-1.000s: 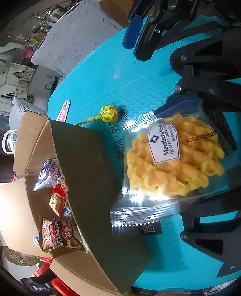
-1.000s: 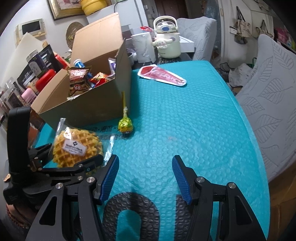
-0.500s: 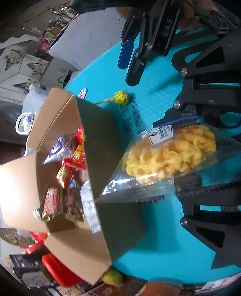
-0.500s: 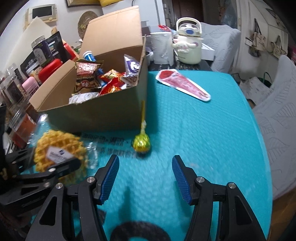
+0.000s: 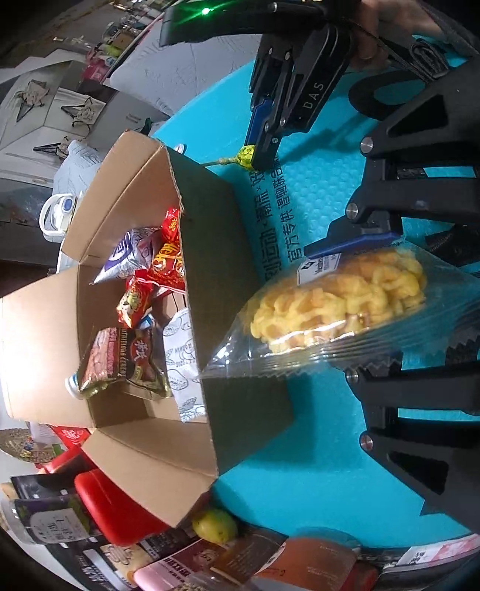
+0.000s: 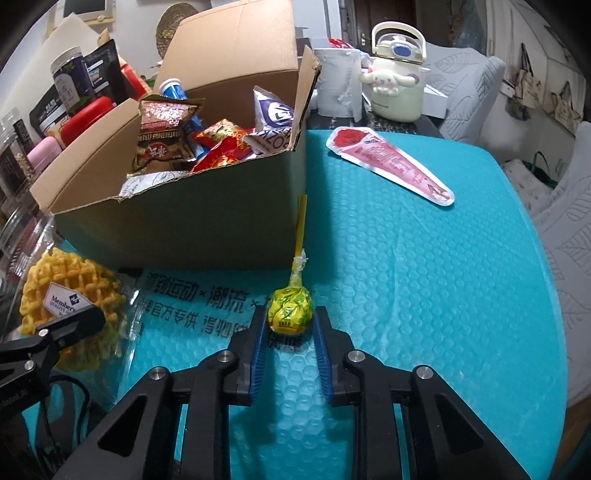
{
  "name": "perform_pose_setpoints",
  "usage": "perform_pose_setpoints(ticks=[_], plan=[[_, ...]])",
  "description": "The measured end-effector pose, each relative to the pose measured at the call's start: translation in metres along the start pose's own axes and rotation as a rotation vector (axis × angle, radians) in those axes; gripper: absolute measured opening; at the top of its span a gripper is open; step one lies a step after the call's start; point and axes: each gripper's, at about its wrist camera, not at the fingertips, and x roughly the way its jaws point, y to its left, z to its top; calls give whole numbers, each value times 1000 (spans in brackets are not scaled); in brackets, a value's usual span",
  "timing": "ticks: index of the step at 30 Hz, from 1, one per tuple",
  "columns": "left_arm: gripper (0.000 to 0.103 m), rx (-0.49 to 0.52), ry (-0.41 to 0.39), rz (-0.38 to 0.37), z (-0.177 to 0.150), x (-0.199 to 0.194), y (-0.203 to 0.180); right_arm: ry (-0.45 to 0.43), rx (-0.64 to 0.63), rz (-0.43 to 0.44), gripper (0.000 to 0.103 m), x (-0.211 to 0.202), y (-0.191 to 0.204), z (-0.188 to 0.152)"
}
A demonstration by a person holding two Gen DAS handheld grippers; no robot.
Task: Organize snacks
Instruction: 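Lift the puff bag with the left gripper and lollipop with the right toward the box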
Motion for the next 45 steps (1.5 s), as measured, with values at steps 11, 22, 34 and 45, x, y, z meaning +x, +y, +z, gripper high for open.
perform_pose_setpoints(ticks=[11, 22, 34, 45], plan=[[34, -7, -34, -21, -2, -15, 0, -23, 39, 31, 24, -35, 9, -22], [28, 48, -116, 31, -17, -46, -4, -62, 52, 74, 24, -74, 34, -50], [28, 32, -136, 36, -41, -71, 9, -74, 25, 138, 24, -88, 69, -72], [28, 33, -100, 19, -70, -67, 15, -65, 10, 143, 24, -92, 87, -89]])
